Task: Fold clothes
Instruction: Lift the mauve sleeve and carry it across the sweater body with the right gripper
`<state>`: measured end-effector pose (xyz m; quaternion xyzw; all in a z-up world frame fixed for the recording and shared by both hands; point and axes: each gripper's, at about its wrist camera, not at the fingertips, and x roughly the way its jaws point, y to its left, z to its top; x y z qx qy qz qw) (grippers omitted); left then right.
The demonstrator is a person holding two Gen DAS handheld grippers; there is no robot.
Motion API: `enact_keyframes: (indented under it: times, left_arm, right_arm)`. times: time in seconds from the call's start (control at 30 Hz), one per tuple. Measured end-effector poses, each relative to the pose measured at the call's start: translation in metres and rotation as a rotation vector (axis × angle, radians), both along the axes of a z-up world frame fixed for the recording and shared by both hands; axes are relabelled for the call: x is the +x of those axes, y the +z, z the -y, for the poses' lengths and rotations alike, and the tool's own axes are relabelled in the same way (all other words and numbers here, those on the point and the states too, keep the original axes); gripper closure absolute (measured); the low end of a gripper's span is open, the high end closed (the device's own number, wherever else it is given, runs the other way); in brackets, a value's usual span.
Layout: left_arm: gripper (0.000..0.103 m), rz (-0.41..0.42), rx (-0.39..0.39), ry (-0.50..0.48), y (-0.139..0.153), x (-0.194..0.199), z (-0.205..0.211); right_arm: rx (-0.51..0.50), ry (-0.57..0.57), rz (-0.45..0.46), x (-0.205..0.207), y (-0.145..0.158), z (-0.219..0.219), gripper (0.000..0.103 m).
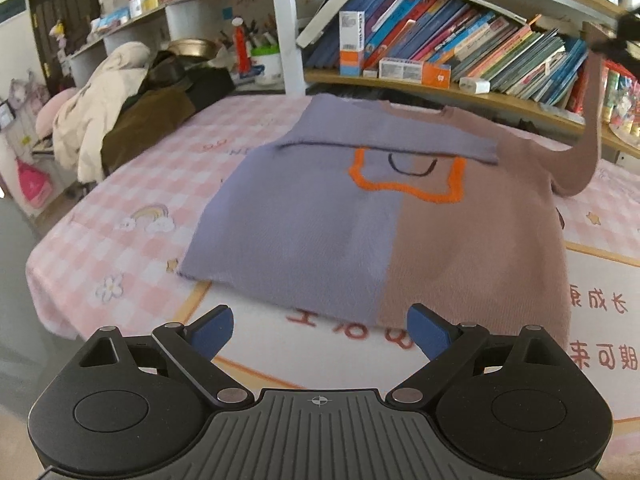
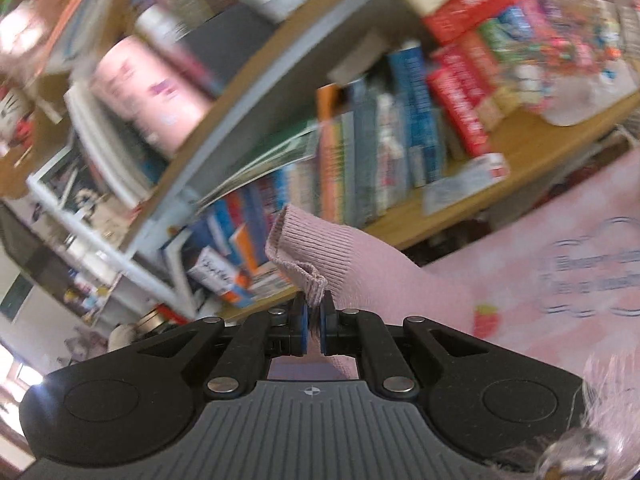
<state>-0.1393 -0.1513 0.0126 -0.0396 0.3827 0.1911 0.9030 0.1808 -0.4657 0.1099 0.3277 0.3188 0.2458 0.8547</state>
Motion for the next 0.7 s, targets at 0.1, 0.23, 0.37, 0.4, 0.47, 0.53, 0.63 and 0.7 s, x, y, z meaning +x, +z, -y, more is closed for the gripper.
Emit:
enact_keyframes:
  times: [0.1, 0.23, 0.37, 0.4, 0.47, 0.53, 0.63, 0.7]
  left_arm:
    - [0.007, 0.026, 0.013, -0.028, 0.005, 0.002, -0.016]
    - [0.007, 0.062, 0.027, -0.056, 0.013, 0.003, -0.04]
    - [0.007, 0.069, 0.024, -0.072, 0.013, 0.003, -0.065]
    - [0.007, 0.068, 0.025, -0.077, 0.013, 0.003, -0.071]
    - [0.007, 0.069, 0.022, -0.079, 0.012, 0.003, -0.083]
    - [0.007, 0.07, 0.021, -0.076, 0.012, 0.002, -0.096]
    - [0.007, 0.075, 0.016, -0.071, 0.012, -0.001, -0.113]
    - [0.007, 0.079, 0.013, -0.067, 0.011, -0.003, -0.125]
  right_arm:
    - [0.004, 0.026, 0.013, -0.003, 0.009, -0.031, 0.098]
    - [-0.006, 0.06, 0.03, -0.009, 0.019, -0.074, 0.098]
    - [-0.022, 0.082, 0.037, -0.013, 0.021, -0.116, 0.098]
    - [-0.026, 0.085, 0.038, -0.014, 0.02, -0.126, 0.098]
    - [-0.035, 0.089, 0.039, -0.015, 0.019, -0.143, 0.098]
    - [-0.041, 0.089, 0.036, -0.014, 0.017, -0.16, 0.098]
    - [-0.051, 0.09, 0.03, -0.013, 0.013, -0.181, 0.098]
    - [-0.065, 0.095, 0.026, -0.012, 0.009, -0.196, 0.098]
